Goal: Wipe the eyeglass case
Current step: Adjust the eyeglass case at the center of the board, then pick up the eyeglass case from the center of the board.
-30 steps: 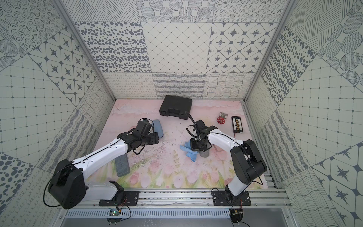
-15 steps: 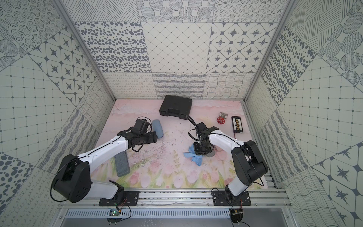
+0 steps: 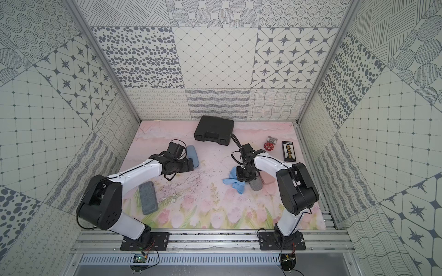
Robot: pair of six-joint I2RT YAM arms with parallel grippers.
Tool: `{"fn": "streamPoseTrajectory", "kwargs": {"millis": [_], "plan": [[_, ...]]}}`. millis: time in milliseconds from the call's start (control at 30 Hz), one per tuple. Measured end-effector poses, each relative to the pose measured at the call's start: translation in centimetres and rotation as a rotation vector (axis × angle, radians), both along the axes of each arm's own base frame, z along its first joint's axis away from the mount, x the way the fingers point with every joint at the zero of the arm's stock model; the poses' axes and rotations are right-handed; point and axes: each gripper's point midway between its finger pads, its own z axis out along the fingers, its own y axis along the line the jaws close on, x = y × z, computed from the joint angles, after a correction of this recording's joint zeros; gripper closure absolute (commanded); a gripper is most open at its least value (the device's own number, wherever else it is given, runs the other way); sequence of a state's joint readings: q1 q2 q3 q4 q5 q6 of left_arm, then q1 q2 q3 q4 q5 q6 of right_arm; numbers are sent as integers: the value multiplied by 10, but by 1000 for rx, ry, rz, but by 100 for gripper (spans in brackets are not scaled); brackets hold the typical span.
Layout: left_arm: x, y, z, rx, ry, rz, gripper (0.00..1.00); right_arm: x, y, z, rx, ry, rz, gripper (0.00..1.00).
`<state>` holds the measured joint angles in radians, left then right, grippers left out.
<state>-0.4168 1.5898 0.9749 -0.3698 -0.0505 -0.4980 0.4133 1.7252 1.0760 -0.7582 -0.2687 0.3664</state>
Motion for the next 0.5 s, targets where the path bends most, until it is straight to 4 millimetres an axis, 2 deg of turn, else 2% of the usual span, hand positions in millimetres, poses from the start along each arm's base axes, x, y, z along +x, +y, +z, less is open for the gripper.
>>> {"fn": "streamPoseTrajectory", "kwargs": {"millis": [400, 500], "plan": [[50, -29, -17, -39, 16, -19, 1, -5, 4, -1, 35, 0, -5, 100], [61, -31, -22, -22, 18, -14, 6, -5, 5, 0, 40, -1, -8, 100]]}}
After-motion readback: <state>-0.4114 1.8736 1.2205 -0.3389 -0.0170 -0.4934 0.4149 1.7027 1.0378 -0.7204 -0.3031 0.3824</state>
